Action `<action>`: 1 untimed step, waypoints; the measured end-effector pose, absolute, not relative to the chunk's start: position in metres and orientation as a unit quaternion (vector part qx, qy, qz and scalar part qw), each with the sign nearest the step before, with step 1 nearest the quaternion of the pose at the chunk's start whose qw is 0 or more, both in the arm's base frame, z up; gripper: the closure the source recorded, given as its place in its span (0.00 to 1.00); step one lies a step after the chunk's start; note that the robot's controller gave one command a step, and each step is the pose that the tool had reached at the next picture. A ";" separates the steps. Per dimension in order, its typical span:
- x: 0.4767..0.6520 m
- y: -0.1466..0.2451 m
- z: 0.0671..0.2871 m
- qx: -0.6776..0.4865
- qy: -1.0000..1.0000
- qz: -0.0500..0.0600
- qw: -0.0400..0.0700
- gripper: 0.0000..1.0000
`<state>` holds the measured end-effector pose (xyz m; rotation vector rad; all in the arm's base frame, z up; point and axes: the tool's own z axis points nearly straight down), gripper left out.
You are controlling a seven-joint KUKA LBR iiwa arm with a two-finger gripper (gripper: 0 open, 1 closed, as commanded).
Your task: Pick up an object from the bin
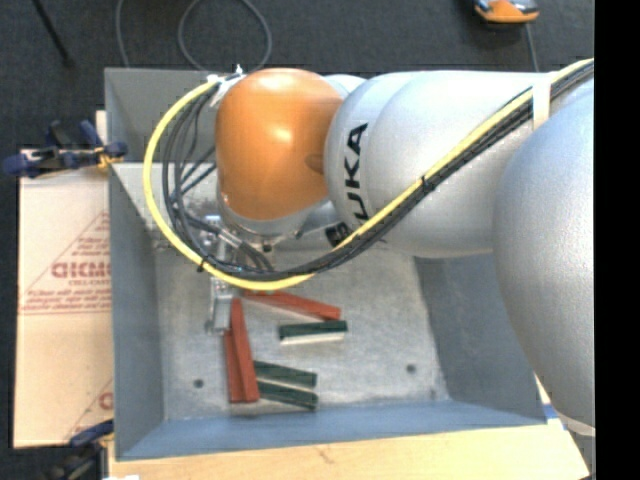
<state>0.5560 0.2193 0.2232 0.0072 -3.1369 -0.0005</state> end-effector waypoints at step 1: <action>0.592 0.174 0.075 -0.176 -0.984 0.001 0.001 0.00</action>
Offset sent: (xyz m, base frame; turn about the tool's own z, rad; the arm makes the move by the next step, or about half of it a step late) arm 0.0366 -0.0436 -0.1450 0.3598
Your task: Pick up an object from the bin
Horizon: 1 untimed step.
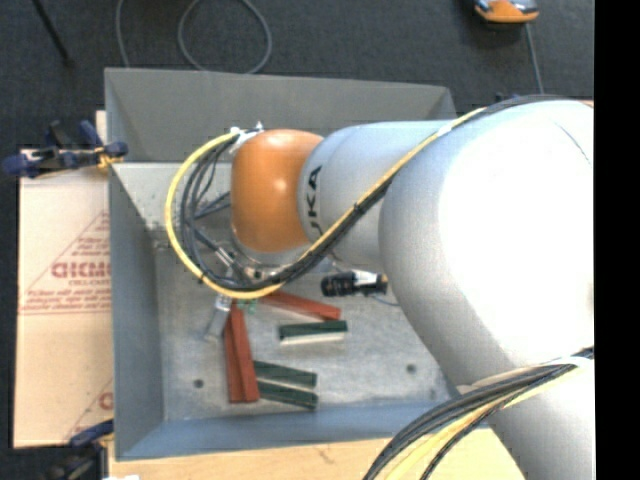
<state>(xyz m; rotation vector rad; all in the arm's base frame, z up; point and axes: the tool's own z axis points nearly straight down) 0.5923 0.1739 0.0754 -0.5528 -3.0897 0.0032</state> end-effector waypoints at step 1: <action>0.596 0.103 0.071 -0.204 -0.979 0.001 -0.001 0.00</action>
Offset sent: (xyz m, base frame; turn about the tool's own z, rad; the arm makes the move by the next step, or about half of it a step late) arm 0.0019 -0.0663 -0.0054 0.0501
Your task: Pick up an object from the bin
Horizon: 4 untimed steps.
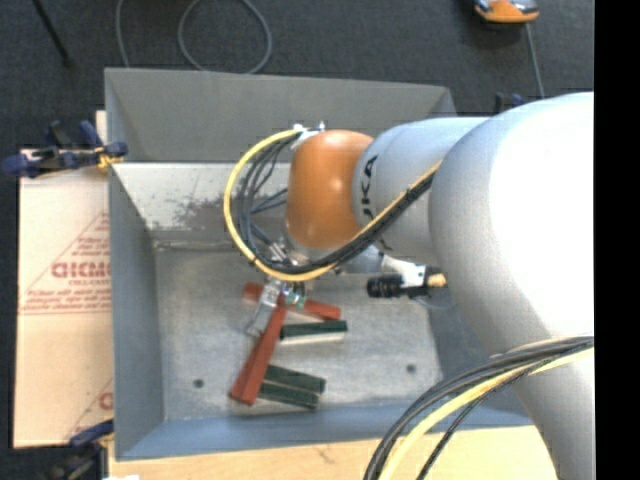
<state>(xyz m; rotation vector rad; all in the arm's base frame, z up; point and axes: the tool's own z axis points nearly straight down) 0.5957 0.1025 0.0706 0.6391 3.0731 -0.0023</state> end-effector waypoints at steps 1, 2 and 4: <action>0.586 0.084 0.130 0.093 0.996 0.000 0.004 0.00; 0.582 0.044 0.068 0.121 0.993 0.000 -0.001 0.00; 0.554 0.071 0.181 0.137 0.991 0.002 0.005 1.00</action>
Offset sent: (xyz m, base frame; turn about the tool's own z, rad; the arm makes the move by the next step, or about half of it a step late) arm -0.0117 -0.0167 0.0570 -0.2247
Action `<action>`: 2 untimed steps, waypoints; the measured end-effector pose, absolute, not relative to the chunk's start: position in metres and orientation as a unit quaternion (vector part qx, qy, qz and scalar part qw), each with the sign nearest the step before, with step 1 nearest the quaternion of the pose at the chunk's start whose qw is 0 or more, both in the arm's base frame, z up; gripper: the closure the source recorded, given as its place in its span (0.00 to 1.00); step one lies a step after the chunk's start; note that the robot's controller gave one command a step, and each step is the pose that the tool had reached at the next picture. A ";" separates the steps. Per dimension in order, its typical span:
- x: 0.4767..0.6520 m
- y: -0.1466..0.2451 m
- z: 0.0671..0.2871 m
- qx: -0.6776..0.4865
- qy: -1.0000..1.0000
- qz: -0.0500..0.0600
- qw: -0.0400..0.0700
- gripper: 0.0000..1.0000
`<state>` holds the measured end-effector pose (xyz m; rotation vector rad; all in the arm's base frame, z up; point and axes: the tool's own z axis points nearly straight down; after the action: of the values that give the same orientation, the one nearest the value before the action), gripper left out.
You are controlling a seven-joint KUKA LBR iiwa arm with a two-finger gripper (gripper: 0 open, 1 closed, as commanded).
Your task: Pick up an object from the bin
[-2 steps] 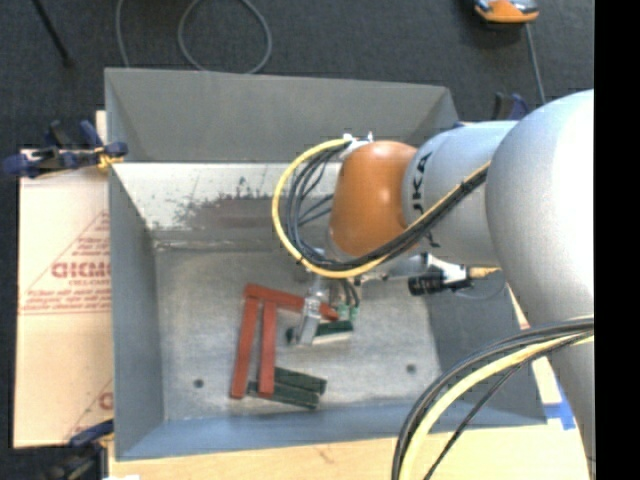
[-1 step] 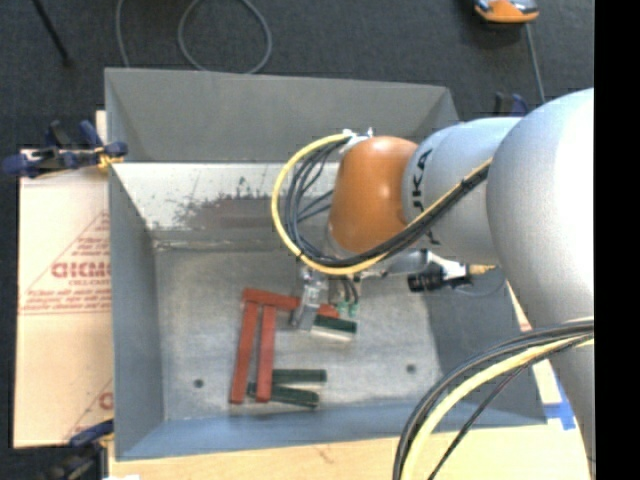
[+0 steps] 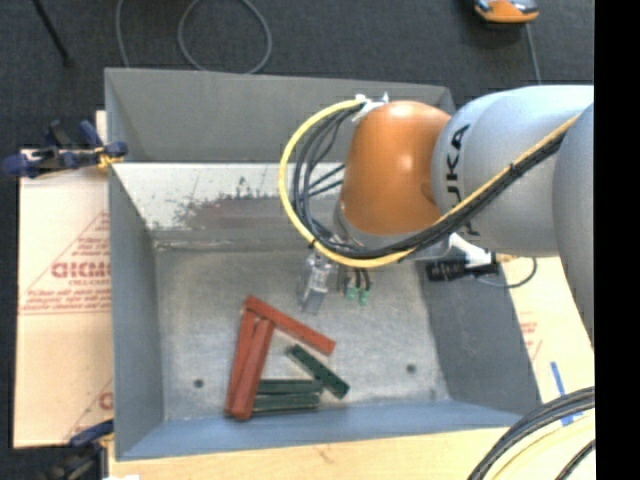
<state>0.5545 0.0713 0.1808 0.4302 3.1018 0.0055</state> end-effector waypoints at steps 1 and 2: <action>0.554 0.070 0.176 0.139 0.990 0.001 0.001 0.00; 0.516 0.080 0.068 0.227 0.974 0.000 -0.001 0.00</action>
Offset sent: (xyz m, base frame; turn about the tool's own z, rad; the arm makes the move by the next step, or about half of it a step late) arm 0.0000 0.0000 0.0000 0.0000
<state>0.5160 0.0798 0.0683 0.7129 3.0614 0.0009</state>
